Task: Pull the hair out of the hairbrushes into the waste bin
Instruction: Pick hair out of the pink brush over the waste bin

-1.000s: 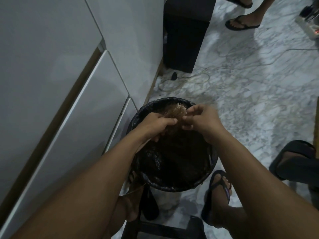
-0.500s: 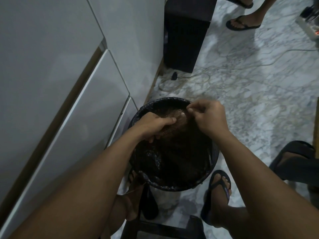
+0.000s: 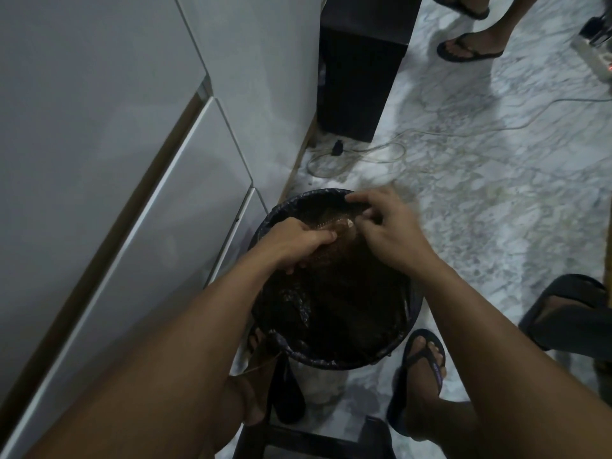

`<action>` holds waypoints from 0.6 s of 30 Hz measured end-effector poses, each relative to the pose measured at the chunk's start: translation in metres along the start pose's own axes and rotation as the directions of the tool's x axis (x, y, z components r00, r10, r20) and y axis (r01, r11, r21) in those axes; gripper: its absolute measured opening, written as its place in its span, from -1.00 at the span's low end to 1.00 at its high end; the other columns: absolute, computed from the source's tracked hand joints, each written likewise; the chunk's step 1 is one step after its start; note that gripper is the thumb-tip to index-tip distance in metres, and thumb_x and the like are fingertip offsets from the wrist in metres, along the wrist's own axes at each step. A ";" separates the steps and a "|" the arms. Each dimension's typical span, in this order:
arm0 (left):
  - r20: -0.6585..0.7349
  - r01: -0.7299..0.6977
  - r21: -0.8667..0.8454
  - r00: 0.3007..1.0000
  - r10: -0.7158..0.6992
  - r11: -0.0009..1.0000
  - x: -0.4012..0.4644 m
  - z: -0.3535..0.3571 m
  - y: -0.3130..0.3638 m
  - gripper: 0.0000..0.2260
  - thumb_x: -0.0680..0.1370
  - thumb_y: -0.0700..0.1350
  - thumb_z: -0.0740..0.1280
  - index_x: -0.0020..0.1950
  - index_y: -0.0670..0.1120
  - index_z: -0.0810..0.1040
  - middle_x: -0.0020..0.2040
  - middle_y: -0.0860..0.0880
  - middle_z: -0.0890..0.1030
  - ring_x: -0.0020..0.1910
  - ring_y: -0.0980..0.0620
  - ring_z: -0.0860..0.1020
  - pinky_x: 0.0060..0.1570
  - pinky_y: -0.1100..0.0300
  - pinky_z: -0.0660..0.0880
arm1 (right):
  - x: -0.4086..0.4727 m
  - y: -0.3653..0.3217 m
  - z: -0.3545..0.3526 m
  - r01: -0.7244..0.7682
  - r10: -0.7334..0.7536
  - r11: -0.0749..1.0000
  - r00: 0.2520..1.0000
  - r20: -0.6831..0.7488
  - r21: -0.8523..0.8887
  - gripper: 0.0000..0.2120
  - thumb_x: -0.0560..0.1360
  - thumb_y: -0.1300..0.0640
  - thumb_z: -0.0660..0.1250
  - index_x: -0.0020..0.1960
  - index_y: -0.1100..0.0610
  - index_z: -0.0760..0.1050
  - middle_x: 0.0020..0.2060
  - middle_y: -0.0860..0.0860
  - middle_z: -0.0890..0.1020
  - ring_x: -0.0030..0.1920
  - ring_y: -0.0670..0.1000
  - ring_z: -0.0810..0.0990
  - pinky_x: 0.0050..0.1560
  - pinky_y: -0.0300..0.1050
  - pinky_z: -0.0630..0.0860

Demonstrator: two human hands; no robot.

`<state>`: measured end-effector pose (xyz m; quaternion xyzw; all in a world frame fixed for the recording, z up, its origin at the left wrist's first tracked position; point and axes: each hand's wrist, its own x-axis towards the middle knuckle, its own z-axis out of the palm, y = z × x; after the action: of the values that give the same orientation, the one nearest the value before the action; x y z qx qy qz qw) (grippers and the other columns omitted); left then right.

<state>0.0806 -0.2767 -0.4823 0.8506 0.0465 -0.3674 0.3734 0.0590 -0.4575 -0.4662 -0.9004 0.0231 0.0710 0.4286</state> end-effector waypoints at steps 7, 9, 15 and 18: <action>0.066 0.009 0.070 0.998 -0.013 0.997 -0.001 -0.001 0.000 -0.65 0.49 0.18 0.37 -0.19 -0.11 0.61 -0.30 -0.09 0.61 -0.44 -0.04 0.52 -0.41 0.19 0.43 | -0.002 0.001 -0.003 -0.002 0.000 0.993 1.000 -0.015 -0.120 -0.74 0.44 0.37 0.34 -0.03 0.09 0.70 -0.08 0.05 0.70 -0.03 0.00 0.64 0.06 -0.05 0.59; 0.074 0.020 0.093 0.997 -0.026 0.995 0.000 -0.003 -0.004 -0.67 0.49 0.17 0.38 -0.23 -0.10 0.58 -0.32 -0.09 0.60 -0.49 -0.01 0.50 -0.43 0.20 0.42 | 0.001 0.004 -0.010 -0.069 0.056 0.993 0.990 -0.133 -0.097 -0.76 0.46 0.36 0.33 -0.05 0.10 0.70 -0.08 0.06 0.71 -0.01 0.01 0.65 0.12 -0.06 0.57; 0.060 0.044 0.018 0.997 -0.045 0.999 0.001 -0.005 -0.010 -0.65 0.49 0.15 0.39 -0.16 -0.16 0.63 -0.34 -0.10 0.59 -0.59 0.04 0.44 -0.50 0.22 0.35 | 0.006 0.016 -0.027 -0.210 0.211 0.977 0.962 -0.172 0.024 -0.81 0.47 0.32 0.36 -0.04 0.10 0.69 -0.15 -0.03 0.69 -0.07 -0.05 0.66 0.10 -0.03 0.61; 0.048 0.037 0.006 0.998 -0.037 0.999 0.003 -0.004 -0.005 -0.64 0.49 0.16 0.38 -0.18 -0.15 0.63 -0.33 -0.10 0.59 -0.53 0.00 0.47 -0.46 0.20 0.37 | 0.002 0.010 -0.022 -0.205 0.207 0.975 0.978 0.014 -0.084 -0.77 0.47 0.32 0.34 0.04 0.10 0.65 -0.11 -0.03 0.64 -0.06 -0.03 0.62 0.02 -0.10 0.59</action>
<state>0.0829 -0.2714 -0.4853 0.8414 0.0522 -0.3946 0.3654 0.0622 -0.4809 -0.4599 -0.9091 0.1087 0.1262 0.3819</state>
